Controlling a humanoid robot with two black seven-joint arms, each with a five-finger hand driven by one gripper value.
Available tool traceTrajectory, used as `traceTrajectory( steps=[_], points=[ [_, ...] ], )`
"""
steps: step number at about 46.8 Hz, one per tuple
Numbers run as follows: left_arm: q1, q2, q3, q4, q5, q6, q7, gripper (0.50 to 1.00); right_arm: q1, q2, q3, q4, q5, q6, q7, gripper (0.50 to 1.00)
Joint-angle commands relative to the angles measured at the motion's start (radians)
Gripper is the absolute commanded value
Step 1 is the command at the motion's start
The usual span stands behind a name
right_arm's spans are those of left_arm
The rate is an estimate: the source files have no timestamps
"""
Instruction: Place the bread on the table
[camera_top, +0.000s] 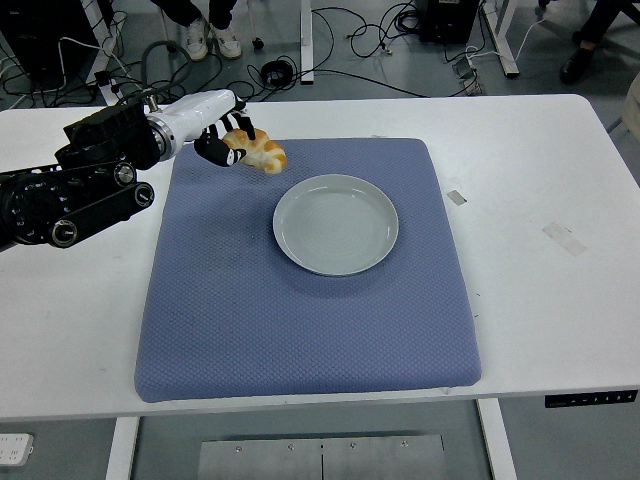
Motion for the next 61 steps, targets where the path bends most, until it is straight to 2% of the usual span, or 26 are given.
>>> traceTrajectory(
  steps=[1, 15, 20, 24, 30, 32, 36, 41, 46, 53, 56, 61],
  points=[
    [0.002, 0.009, 0.003, 0.005, 0.000, 0.010, -0.002, 0.519, 0.000, 0.000, 0.000, 0.000, 0.000, 0.000, 0.000, 1.000],
    [0.040, 0.027, 0.008, 0.022, 0.002, 0.074, -0.038, 0.528, 0.000, 0.000, 0.000, 0.000, 0.000, 0.000, 0.000, 1.000],
    [0.048, 0.027, 0.014, 0.022, 0.000, 0.074, -0.049, 0.542, 0.000, 0.000, 0.000, 0.000, 0.000, 0.000, 0.000, 1.000],
    [0.048, 0.027, 0.014, 0.022, -0.001, 0.074, -0.052, 0.576, 0.000, 0.000, 0.000, 0.000, 0.000, 0.000, 0.000, 1.000],
    [0.056, 0.027, 0.017, 0.022, -0.008, 0.076, -0.063, 0.590, 0.000, 0.000, 0.000, 0.000, 0.000, 0.000, 0.000, 1.000],
    [0.056, 0.027, 0.017, 0.022, -0.008, 0.076, -0.063, 0.626, 0.000, 0.000, 0.000, 0.000, 0.000, 0.000, 0.000, 1.000],
    [0.056, 0.029, 0.017, 0.022, -0.008, 0.076, -0.063, 0.813, 0.000, 0.000, 0.000, 0.000, 0.000, 0.000, 0.000, 1.000],
    [0.056, 0.029, 0.017, 0.022, -0.009, 0.076, -0.063, 0.899, 0.000, 0.000, 0.000, 0.000, 0.000, 0.000, 0.000, 1.000],
    [0.056, 0.030, 0.017, 0.022, -0.009, 0.074, -0.063, 0.934, 0.000, 0.000, 0.000, 0.000, 0.000, 0.000, 0.000, 1.000],
    [0.053, 0.030, 0.017, 0.024, -0.017, 0.074, -0.062, 0.939, 0.000, 0.000, 0.000, 0.000, 0.000, 0.000, 0.000, 1.000],
    [0.047, 0.030, 0.013, 0.027, -0.063, 0.074, -0.062, 0.939, 0.000, 0.000, 0.000, 0.000, 0.000, 0.000, 0.000, 1.000],
    [0.033, 0.027, -0.003, 0.093, -0.194, 0.074, -0.062, 0.939, 0.000, 0.000, 0.000, 0.000, 0.000, 0.000, 0.000, 1.000]
  ],
)
